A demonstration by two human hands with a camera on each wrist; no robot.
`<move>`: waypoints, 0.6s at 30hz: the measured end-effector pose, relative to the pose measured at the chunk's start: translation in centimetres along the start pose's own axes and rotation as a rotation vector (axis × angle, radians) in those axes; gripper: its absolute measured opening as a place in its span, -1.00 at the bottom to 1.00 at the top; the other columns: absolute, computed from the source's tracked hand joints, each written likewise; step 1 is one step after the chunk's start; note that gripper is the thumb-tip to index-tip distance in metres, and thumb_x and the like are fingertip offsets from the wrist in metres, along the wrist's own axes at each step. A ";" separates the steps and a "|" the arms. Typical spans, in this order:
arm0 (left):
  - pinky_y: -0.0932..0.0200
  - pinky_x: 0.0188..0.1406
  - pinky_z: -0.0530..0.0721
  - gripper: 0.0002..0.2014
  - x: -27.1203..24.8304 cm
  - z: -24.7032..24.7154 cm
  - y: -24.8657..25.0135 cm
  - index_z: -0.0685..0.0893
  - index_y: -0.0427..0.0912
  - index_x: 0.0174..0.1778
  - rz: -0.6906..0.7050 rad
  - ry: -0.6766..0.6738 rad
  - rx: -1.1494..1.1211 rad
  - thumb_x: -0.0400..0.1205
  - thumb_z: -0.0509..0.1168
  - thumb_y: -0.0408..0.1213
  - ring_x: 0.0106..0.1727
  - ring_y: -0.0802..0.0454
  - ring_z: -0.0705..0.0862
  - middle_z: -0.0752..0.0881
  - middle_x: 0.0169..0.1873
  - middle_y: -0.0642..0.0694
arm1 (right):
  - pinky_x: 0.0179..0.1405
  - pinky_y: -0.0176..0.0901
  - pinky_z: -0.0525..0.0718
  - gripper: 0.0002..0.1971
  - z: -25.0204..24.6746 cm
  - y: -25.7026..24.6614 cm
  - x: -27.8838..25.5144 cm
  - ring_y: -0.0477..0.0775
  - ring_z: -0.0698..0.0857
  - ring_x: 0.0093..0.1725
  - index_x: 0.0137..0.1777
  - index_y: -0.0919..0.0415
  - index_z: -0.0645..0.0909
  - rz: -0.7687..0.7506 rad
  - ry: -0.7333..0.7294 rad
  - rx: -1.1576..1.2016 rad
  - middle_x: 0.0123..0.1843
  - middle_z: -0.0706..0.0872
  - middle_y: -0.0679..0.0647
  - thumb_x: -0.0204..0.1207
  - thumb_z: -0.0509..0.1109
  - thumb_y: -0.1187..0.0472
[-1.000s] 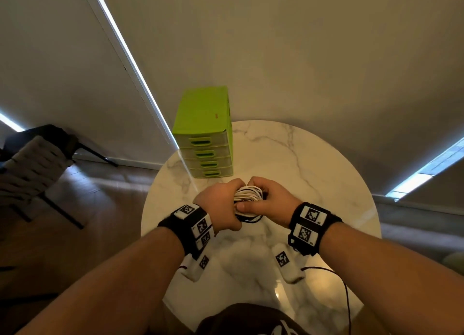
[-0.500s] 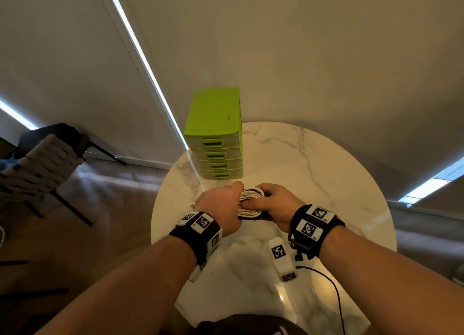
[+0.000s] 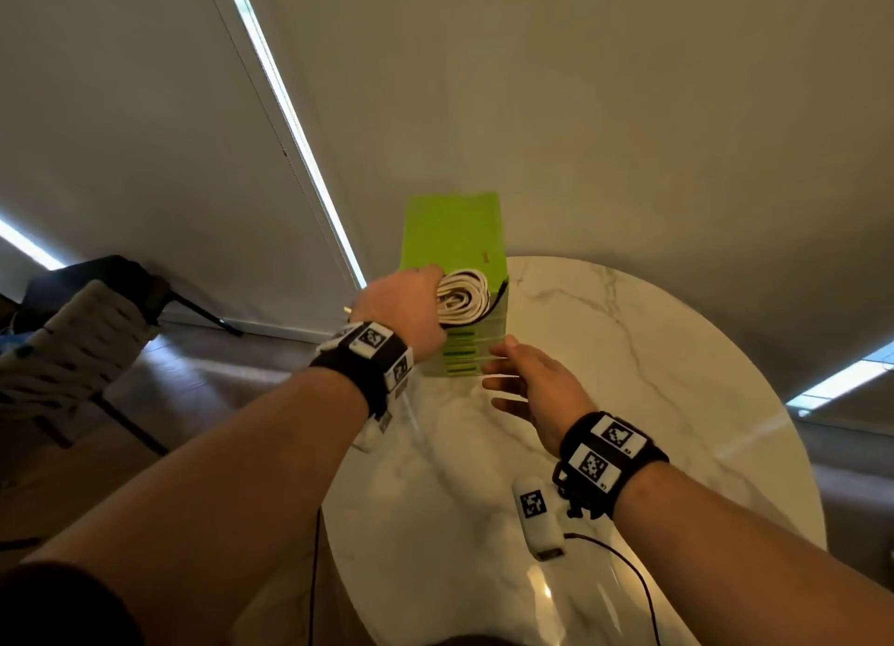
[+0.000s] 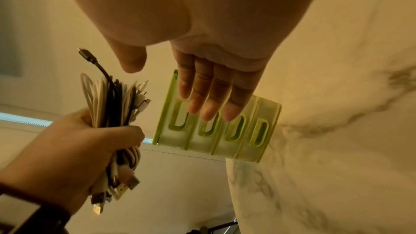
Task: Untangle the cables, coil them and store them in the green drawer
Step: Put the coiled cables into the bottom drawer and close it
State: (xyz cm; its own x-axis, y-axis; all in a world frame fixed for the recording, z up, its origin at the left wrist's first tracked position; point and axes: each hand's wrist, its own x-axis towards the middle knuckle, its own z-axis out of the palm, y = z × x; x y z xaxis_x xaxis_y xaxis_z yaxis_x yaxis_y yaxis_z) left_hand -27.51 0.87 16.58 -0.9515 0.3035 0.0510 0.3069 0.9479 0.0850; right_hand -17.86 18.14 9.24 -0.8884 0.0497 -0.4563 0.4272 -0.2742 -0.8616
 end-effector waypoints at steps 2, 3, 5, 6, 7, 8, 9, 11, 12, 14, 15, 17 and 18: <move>0.09 -0.30 0.53 -0.75 2.2 -0.8 -0.8 0.55 0.08 0.00 0.043 -0.036 0.027 0.45 0.41 -0.11 -0.18 -0.14 0.70 0.69 -0.19 0.02 | 0.24 0.17 0.75 -0.67 1.0 0.2 0.9 0.11 0.78 0.01 0.24 0.18 0.72 0.010 0.020 -0.005 0.07 0.82 0.19 0.75 0.30 -0.05; 0.10 -0.29 0.52 -0.75 3.1 -0.9 -1.1 0.58 0.07 0.02 0.073 -0.070 0.048 0.45 0.41 -0.12 -0.15 -0.14 0.70 0.71 -0.16 0.01 | 0.20 0.15 0.75 -0.71 1.5 0.3 1.3 0.11 0.78 -0.01 0.22 0.18 0.72 0.018 0.031 -0.023 0.04 0.81 0.17 0.74 0.32 -0.01; 0.11 -0.27 0.52 -0.74 4.6 -0.9 -1.5 0.61 0.05 0.05 0.135 -0.134 0.084 0.47 0.42 -0.11 -0.11 -0.14 0.71 0.75 -0.10 -0.02 | 0.13 0.10 0.74 -0.79 2.2 0.9 2.4 0.09 0.77 -0.06 0.16 0.18 0.71 0.041 0.052 -0.047 0.01 0.81 0.14 0.73 0.36 0.07; 0.11 -0.26 0.54 -0.73 5.2 -0.7 -1.7 0.62 0.04 0.07 0.158 -0.155 0.087 0.47 0.42 -0.11 -0.11 -0.13 0.71 0.76 -0.09 -0.03 | 0.09 0.08 0.73 -0.82 2.5 1.2 2.9 0.08 0.76 -0.08 0.14 0.18 0.71 0.055 0.063 -0.055 -0.01 0.81 0.14 0.73 0.38 0.09; 0.10 -0.24 0.59 -0.72 5.7 -0.5 -1.9 0.63 0.04 0.08 0.172 -0.169 0.073 0.46 0.43 -0.10 -0.11 -0.13 0.71 0.76 -0.07 -0.05 | 0.06 0.06 0.72 -0.83 2.8 1.6 3.4 0.08 0.76 -0.09 0.14 0.19 0.71 0.069 0.075 -0.064 -0.01 0.81 0.14 0.72 0.39 0.11; 0.08 -0.22 0.64 -0.69 6.3 -0.4 -2.0 0.64 0.03 0.10 0.185 -0.183 0.048 0.45 0.44 -0.09 -0.09 -0.14 0.72 0.77 -0.06 -0.06 | 0.04 0.05 0.72 -0.83 3.1 1.9 3.9 0.07 0.77 -0.10 0.16 0.21 0.71 0.082 0.090 -0.074 -0.02 0.81 0.15 0.71 0.39 0.13; 0.06 -0.18 0.69 -0.67 6.8 -0.4 -2.2 0.65 0.02 0.13 0.198 -0.201 0.023 0.45 0.45 -0.07 -0.07 -0.16 0.74 0.77 -0.05 -0.06 | 0.01 0.04 0.73 -0.83 3.3 2.1 4.4 0.08 0.77 -0.10 0.17 0.23 0.71 0.091 0.108 -0.072 -0.02 0.80 0.15 0.71 0.39 0.17; 0.07 -0.18 0.70 -0.60 7.8 -0.5 -2.3 0.68 -0.01 0.15 0.211 -0.256 -0.004 0.41 0.50 -0.06 -0.07 -0.16 0.74 0.77 -0.06 -0.08 | -0.03 0.04 0.71 -0.86 3.7 2.8 5.5 0.09 0.76 -0.11 0.15 0.25 0.70 0.112 0.143 -0.043 -0.05 0.79 0.16 0.70 0.39 0.23; 0.07 -0.19 0.72 -0.58 8.2 -0.6 -2.4 0.69 -0.03 0.13 0.206 -0.283 -0.015 0.36 0.53 -0.08 -0.11 -0.16 0.74 0.77 -0.08 -0.09 | -0.03 0.04 0.71 -0.89 3.9 3.3 6.1 0.10 0.75 -0.12 0.14 0.24 0.69 0.133 0.161 -0.026 -0.05 0.78 0.17 0.70 0.39 0.25; 0.01 -0.16 0.81 -0.54 8.7 -0.7 -2.5 0.70 -0.03 0.09 0.196 -0.329 -0.040 0.27 0.57 -0.09 -0.16 -0.14 0.74 0.77 -0.12 -0.10 | -0.04 0.03 0.70 -0.89 4.3 4.1 7.4 0.11 0.74 -0.12 0.16 0.24 0.68 0.188 0.199 0.008 -0.04 0.76 0.18 0.69 0.38 0.30; -0.03 -0.14 0.83 -0.53 8.9 -0.7 -2.5 0.69 -0.02 0.07 0.196 -0.345 -0.051 0.25 0.57 -0.09 -0.16 -0.14 0.75 0.77 -0.13 -0.10 | -0.06 0.02 0.70 -0.88 4.5 4.5 8.1 0.12 0.73 -0.13 0.16 0.24 0.67 0.215 0.213 0.028 -0.04 0.76 0.19 0.68 0.36 0.33; -0.06 -0.11 0.84 -0.53 9.3 -0.3 -2.7 0.68 -0.01 0.06 0.197 -0.355 -0.075 0.23 0.58 -0.09 -0.15 -0.14 0.76 0.76 -0.14 -0.08 | -0.11 0.00 0.70 -0.87 4.8 5.4 9.4 0.13 0.71 -0.17 0.12 0.23 0.65 0.279 0.240 0.066 -0.07 0.74 0.19 0.70 0.30 0.39; -0.05 -0.12 0.84 -0.53 9.5 0.0 -2.9 0.68 0.00 0.05 0.196 -0.353 -0.086 0.22 0.57 -0.09 -0.15 -0.13 0.75 0.75 -0.15 -0.06 | -0.11 0.00 0.71 -0.88 4.9 5.8 10.0 0.13 0.71 -0.16 0.08 0.22 0.64 0.308 0.257 0.071 -0.08 0.72 0.17 0.71 0.29 0.39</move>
State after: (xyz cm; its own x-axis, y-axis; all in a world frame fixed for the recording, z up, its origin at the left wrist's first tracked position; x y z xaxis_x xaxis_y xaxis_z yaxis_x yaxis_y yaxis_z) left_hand -37.43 1.03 16.81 -0.8195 0.5063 -0.2685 0.4700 0.8618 0.1908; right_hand -25.10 12.33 0.81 -0.6463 0.1908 -0.7388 0.6459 -0.3788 -0.6628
